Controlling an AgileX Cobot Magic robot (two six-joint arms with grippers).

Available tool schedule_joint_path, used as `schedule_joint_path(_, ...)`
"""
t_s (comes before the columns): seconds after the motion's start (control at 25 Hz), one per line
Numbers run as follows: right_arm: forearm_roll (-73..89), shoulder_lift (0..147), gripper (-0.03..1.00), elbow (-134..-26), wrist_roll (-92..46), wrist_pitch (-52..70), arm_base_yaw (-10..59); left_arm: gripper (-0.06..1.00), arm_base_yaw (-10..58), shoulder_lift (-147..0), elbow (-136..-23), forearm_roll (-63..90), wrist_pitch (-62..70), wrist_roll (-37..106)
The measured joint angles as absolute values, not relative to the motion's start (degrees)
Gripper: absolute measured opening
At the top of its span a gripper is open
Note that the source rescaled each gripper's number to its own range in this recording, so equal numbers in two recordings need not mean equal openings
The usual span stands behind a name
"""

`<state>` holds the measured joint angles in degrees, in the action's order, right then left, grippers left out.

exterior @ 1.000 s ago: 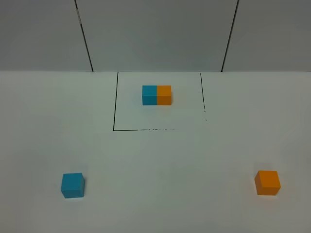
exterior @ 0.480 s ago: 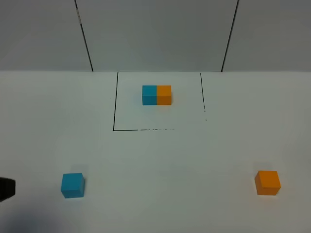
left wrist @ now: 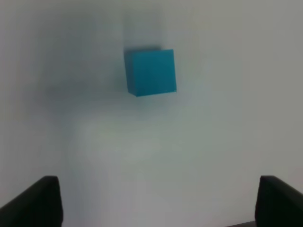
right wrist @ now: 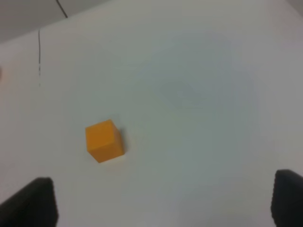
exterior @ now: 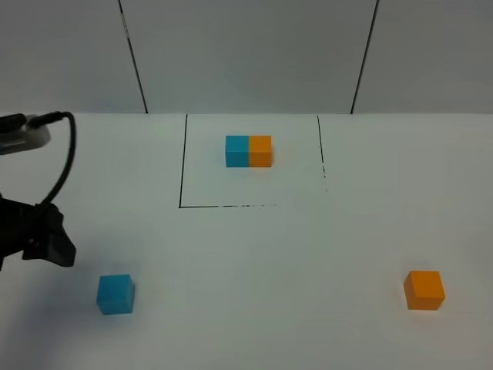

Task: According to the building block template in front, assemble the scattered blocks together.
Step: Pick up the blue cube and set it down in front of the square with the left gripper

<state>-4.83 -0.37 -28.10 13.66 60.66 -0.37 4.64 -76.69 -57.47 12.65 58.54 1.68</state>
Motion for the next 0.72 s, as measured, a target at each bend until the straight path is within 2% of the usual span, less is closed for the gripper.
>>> schedule_joint_path(0.4, -4.83, -0.37, 0.8, -28.1, 13.6, 60.66, -0.37, 0.71, 17.48, -92.5, -60.87, 2.44, 54.82, -10.61)
schedule_joint_path(0.72, -4.83, -0.37, 0.8, -28.1, 13.6, 60.66, -0.37, 0.7, 18.41, -97.92, -60.17, 1.95, 50.25, -12.88)
